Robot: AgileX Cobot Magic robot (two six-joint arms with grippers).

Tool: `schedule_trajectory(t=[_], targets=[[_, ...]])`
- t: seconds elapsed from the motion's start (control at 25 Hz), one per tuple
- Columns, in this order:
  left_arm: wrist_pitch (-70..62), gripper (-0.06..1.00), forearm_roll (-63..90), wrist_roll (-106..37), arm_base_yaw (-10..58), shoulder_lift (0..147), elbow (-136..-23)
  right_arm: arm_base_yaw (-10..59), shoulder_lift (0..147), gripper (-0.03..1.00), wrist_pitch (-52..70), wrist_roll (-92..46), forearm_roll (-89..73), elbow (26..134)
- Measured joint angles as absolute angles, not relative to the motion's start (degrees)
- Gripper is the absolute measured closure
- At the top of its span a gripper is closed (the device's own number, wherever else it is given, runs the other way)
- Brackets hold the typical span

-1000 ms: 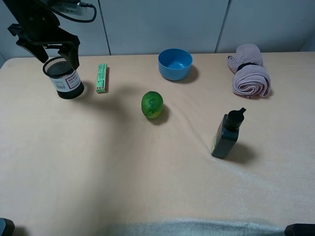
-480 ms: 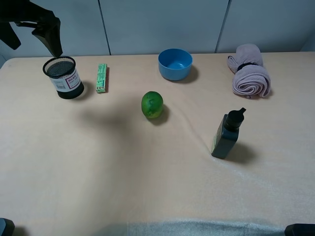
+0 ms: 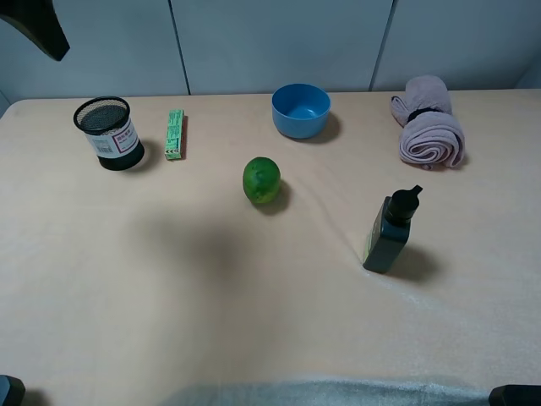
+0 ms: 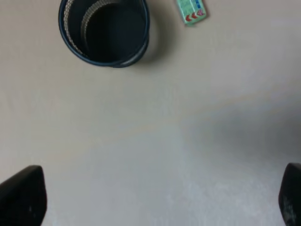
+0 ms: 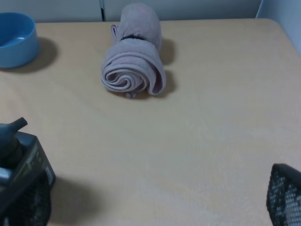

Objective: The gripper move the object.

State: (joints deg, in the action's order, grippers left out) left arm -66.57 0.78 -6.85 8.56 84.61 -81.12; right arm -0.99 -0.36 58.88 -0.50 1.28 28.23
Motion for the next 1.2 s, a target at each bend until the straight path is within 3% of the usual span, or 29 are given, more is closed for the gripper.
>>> schedule_trajectory(t=[1.2], targets=[[-66.77, -0.05, 3.87, -7.03, 8.56, 17.36, -47.23, -0.99, -0.36, 0.28, 58.88, -0.5, 1.28, 28.23]])
